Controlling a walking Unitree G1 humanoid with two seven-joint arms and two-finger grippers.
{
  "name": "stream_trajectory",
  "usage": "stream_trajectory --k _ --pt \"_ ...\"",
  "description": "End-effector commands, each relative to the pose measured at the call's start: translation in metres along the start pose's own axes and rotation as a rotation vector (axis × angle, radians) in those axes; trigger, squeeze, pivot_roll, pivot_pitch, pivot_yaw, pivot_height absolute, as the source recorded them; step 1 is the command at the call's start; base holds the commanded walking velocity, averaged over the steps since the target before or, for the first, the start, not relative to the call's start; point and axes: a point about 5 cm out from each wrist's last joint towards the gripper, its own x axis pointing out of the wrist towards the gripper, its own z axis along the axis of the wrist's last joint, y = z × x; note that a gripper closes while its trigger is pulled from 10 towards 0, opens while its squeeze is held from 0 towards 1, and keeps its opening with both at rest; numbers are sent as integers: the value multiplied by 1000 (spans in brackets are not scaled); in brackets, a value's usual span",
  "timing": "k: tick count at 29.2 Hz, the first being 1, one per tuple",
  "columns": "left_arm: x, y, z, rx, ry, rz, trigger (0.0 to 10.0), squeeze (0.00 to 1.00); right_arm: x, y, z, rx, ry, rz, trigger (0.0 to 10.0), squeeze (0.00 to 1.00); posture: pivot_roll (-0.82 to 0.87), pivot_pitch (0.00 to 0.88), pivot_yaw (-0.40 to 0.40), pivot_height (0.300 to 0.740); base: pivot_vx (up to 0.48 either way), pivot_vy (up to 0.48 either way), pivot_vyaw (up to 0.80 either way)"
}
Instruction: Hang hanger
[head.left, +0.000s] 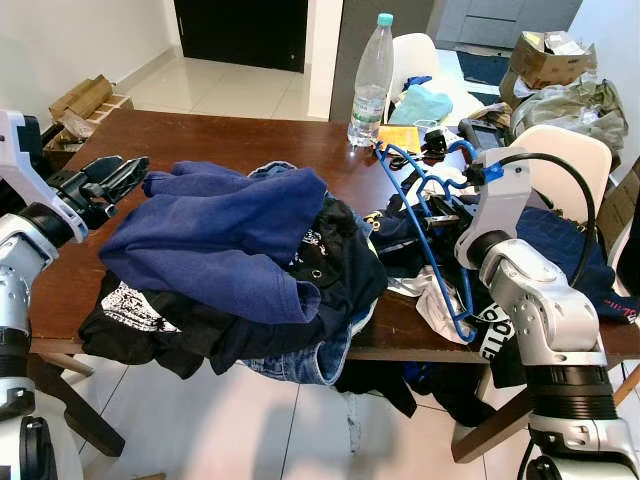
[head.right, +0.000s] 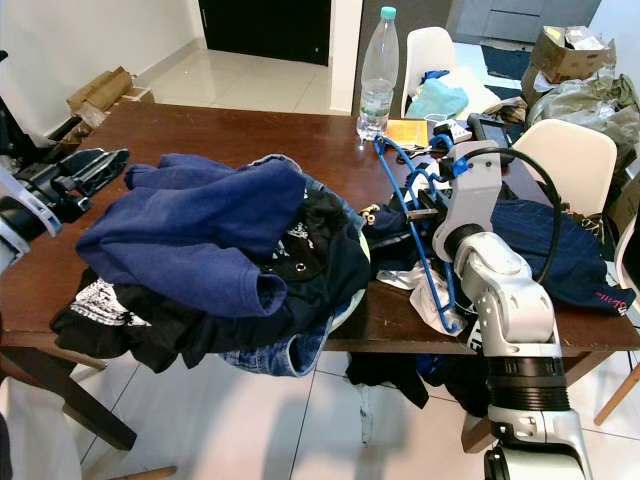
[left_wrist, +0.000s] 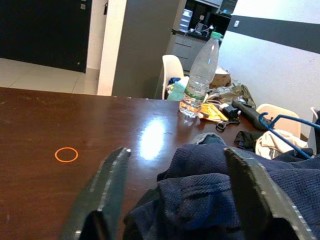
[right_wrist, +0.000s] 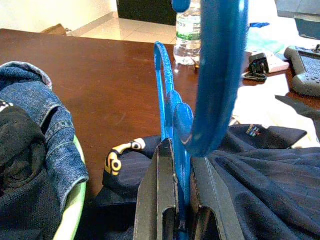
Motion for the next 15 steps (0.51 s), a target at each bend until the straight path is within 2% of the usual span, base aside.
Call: stream_trajectory --k 1,3,4,7,9,15 --pt "-3 -1 -9 -42 19 -2 10000 1000 -1 -3 5 -9 -11 -11 10000 0 71 99 -60 740 0 0 0" --pt "-3 -1 -9 -42 19 -2 10000 1000 -1 -3 5 -9 -11 -11 10000 0 71 99 -60 740 0 0 0" --pt "1 -10 -18 -75 49 -68 10000 0 -1 -3 6 -9 -11 -10 10000 0 69 99 -63 740 0 0 0" --pt "1 -10 -18 -75 49 -68 10000 0 -1 -3 6 -9 -11 -10 10000 0 69 99 -63 740 0 0 0" --pt "5 -18 -27 -111 79 -121 10000 0 -1 -3 6 -10 -14 -9 10000 0 65 97 -62 740 0 0 0" --pt "7 -20 -34 -131 106 -140 10000 0 -2 -4 7 -11 -15 -14 10000 0 59 96 -58 740 0 0 0"
